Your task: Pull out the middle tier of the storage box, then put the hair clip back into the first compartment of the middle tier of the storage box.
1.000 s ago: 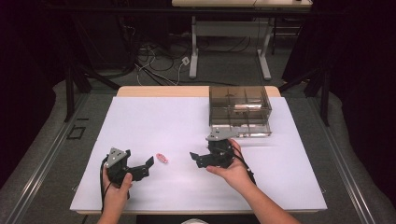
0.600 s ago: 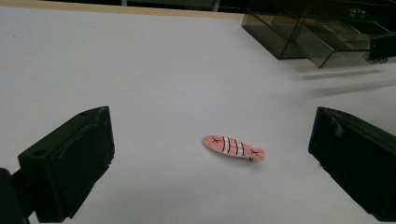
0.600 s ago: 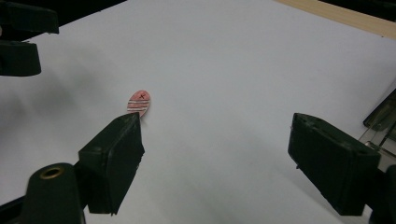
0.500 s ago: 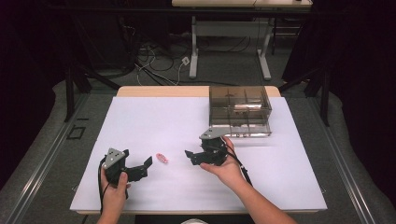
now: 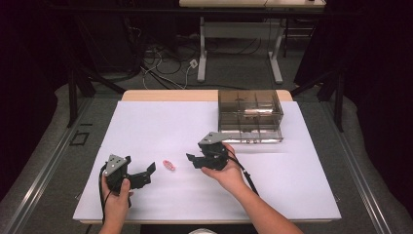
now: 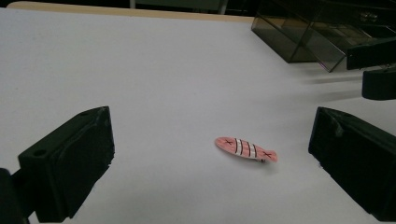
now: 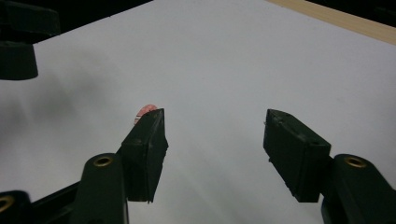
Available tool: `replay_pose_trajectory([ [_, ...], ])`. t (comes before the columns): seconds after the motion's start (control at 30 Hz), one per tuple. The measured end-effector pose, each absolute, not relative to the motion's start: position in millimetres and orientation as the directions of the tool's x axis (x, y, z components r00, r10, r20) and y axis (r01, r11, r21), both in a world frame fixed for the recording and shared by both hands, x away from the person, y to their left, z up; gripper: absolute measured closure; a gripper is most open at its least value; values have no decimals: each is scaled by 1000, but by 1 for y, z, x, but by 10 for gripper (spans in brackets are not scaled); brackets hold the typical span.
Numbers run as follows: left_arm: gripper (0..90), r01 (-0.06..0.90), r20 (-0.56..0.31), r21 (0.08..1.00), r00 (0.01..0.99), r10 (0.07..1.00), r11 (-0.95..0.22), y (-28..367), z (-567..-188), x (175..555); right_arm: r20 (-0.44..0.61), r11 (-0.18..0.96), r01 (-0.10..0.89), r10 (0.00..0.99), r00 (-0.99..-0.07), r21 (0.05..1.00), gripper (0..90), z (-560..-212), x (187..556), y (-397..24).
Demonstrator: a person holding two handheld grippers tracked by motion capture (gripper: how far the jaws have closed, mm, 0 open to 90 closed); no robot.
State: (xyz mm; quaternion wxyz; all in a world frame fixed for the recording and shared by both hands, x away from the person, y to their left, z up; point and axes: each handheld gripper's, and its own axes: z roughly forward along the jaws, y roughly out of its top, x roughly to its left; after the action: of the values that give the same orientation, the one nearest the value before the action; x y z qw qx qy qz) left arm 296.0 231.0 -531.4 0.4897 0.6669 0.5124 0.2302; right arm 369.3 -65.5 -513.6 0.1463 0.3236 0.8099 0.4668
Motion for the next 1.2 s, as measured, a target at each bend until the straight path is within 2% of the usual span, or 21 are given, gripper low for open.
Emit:
replay_pose_trajectory([
  [0.13,4,454,-201,891,362,910,16,234,-530,296,102,327,395,647,-756,859,434,-518,373,-56],
  [0.33,4,452,-196,892,362,911,12,235,-529,298,71,366,399,657,-750,841,433,-516,376,-44],
  [0.53,4,450,-187,893,363,913,4,236,-529,298,100,372,427,647,-756,824,442,-520,378,-31],
  [0.7,4,450,-187,893,363,913,4,236,-530,299,125,398,455,629,-768,797,499,-528,380,-18],
  [0.9,4,453,-188,892,365,912,2,236,-531,298,105,427,458,632,-768,780,545,-536,382,-5],
  [1.2,4,456,-188,890,368,911,-1,235,-533,298,132,439,490,629,-766,753,552,-550,385,5],
])
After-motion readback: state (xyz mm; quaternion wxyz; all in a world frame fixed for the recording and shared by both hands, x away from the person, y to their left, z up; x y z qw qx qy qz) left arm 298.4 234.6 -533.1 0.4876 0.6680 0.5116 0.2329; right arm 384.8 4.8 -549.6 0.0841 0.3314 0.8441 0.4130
